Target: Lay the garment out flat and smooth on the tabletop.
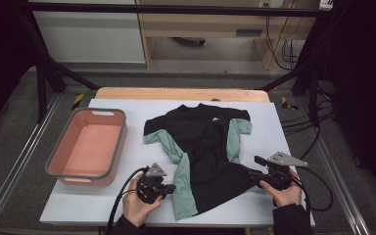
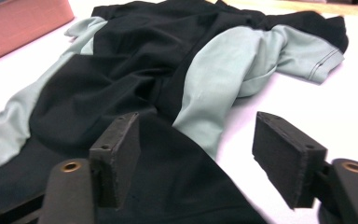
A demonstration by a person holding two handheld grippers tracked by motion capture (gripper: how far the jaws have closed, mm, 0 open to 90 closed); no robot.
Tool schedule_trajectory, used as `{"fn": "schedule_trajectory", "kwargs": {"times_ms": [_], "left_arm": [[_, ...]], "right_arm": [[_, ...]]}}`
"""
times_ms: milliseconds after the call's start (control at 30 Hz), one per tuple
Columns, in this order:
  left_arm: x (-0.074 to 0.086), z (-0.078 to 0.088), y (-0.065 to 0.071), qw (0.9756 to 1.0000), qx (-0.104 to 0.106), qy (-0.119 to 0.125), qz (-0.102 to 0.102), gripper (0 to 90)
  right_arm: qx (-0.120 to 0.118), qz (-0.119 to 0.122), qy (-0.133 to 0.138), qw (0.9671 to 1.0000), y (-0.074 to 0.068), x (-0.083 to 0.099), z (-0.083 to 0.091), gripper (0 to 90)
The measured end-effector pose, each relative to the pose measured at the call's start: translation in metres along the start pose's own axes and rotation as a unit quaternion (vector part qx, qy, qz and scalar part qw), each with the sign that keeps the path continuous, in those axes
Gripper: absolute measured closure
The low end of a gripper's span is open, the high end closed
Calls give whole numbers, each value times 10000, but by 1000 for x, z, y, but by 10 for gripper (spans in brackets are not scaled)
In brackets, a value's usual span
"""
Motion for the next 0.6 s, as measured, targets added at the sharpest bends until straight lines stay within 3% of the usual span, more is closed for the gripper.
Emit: {"fn": "schedule_trajectory", "kwargs": {"times_ms": [133,200,267,467,533,600], "left_arm": [[2,5,-9,9999,-17,102,72,892],[2,3,-9,9997,55,212,82,884],[3,-2,-8,9996,-13,290,71,865],[10,-17,3,9989,134,406,167,664],[11,-17,4,9988,48,460,156,660],[13,-18,6,9988,74,447,182,726]], "right_arm": [[-43,-18,-251,9997,0,9,-6,366],[-70,-4,-435,9990,0,16,-10,388],[-131,-4,-631,9979,-3,23,-15,405],[-452,169,-1062,9932,-18,37,-27,545],[-479,288,-1100,9924,-20,37,-28,611],[-485,362,-1108,9920,-22,36,-27,697]]}}
Point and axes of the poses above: each handheld gripper's, and its own axes: z roughly backward along the jaws, x roughly out of its underside, y roughly to its right, the point moved 9 cm from there along -z, roughly forward along the jaws, and after that the axes turned 14 degrees about z, right-handed, at the moved point
